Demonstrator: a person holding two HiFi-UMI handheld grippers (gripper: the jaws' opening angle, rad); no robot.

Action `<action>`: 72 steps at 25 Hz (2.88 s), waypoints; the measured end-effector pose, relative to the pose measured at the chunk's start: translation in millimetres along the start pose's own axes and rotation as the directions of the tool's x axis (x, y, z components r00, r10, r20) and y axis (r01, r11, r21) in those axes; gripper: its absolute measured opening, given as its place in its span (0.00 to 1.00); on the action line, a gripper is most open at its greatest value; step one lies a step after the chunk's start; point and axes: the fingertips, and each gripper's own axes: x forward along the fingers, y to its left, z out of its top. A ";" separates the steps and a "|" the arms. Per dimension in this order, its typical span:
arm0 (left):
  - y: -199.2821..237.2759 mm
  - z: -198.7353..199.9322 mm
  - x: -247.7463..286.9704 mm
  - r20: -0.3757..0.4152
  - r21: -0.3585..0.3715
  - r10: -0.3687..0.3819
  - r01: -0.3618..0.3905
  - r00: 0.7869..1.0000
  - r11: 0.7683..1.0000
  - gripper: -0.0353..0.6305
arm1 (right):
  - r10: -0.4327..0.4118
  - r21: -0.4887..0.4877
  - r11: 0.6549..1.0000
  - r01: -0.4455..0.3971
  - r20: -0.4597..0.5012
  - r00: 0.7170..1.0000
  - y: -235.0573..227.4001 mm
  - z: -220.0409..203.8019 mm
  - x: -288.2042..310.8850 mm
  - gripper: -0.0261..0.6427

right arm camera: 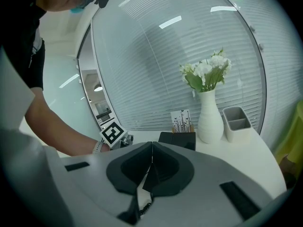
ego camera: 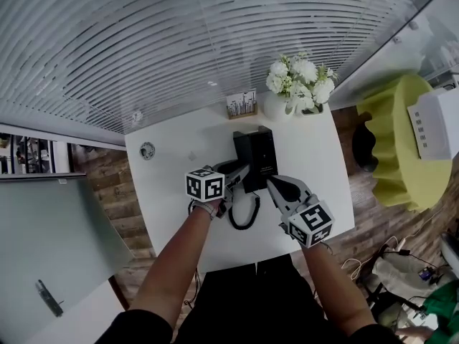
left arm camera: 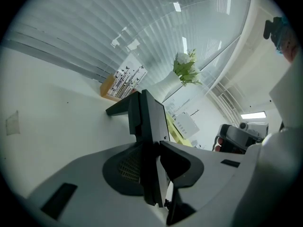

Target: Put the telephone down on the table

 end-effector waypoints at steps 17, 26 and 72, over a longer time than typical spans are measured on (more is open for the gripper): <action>-41.4 13.8 -31.3 0.061 -0.009 -0.070 0.071 0.996 0.997 0.17 | 0.009 -0.028 1.000 -0.008 0.020 1.000 17.4 8.4 -17.4 0.07; -69.6 17.9 -77.1 0.121 -0.028 -0.089 0.093 0.989 0.995 0.17 | 0.025 -0.059 0.998 -0.023 0.039 0.999 42.7 21.0 -28.7 0.07; 21.2 -6.8 -317.5 0.122 -0.095 0.014 -0.002 0.992 0.995 0.17 | 0.247 -0.177 0.951 -0.254 -0.062 0.967 227.9 20.3 99.6 0.07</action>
